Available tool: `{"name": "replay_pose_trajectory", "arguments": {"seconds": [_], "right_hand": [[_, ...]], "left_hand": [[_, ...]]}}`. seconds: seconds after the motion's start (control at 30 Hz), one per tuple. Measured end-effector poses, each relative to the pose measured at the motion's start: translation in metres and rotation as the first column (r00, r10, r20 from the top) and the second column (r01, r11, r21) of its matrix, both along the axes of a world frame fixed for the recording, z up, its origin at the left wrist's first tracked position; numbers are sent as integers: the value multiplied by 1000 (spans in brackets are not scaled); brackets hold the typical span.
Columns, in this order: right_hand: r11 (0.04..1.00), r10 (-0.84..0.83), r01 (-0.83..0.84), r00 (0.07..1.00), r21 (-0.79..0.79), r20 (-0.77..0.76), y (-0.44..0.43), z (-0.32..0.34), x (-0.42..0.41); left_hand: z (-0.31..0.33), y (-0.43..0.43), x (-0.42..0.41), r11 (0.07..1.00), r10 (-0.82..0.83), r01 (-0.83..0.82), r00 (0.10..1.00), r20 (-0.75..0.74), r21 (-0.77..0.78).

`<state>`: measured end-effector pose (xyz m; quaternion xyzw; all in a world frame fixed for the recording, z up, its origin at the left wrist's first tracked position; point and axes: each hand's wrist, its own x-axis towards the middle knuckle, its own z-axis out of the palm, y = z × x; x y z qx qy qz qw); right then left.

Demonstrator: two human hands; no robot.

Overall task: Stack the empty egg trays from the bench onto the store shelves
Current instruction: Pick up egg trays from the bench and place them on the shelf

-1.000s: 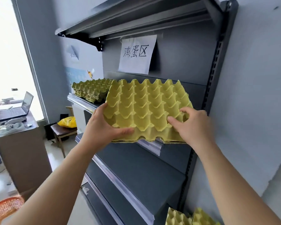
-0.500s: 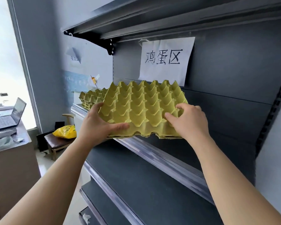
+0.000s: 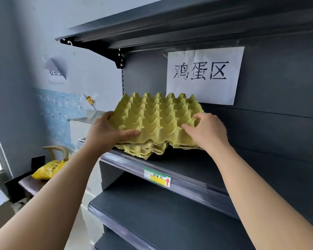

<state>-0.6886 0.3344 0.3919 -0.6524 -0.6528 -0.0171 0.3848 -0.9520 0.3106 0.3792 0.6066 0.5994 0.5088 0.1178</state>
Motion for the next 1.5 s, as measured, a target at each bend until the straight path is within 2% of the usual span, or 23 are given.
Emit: {"name": "replay_pose_trajectory", "arguments": {"seconds": [0.4,0.67,0.83,1.0,1.17,1.37,1.43,1.5], "right_hand": [[999,-19,18,1000,33,20,47,-7,-50],[997,-82,82,997,5,1,51,-15,-74],[990,-140,140,989,-3,-41,43,-18,-88],[975,-223,224,973,7,-60,36,-19,-95],[959,-276,273,961,-79,-33,37,-31,-101],[946,-312,313,950,-81,22,33,-32,-103],[945,-317,320,947,-70,59,28,-31,-104],[947,-315,319,944,-33,93,20,-28,-104]], "left_hand": [[-2,82,-57,998,-61,60,996,61,29],[-18,108,-79,985,-173,174,978,118,1],[-15,120,-93,970,-244,244,968,53,10],[-18,134,-96,950,-311,312,947,74,-1],[-21,146,-99,933,-352,346,934,-59,-96],[-23,141,-99,940,-339,331,930,-140,-77],[-23,136,-98,961,-268,276,931,-248,1],[-24,127,-93,951,-180,260,908,-379,170]]}}
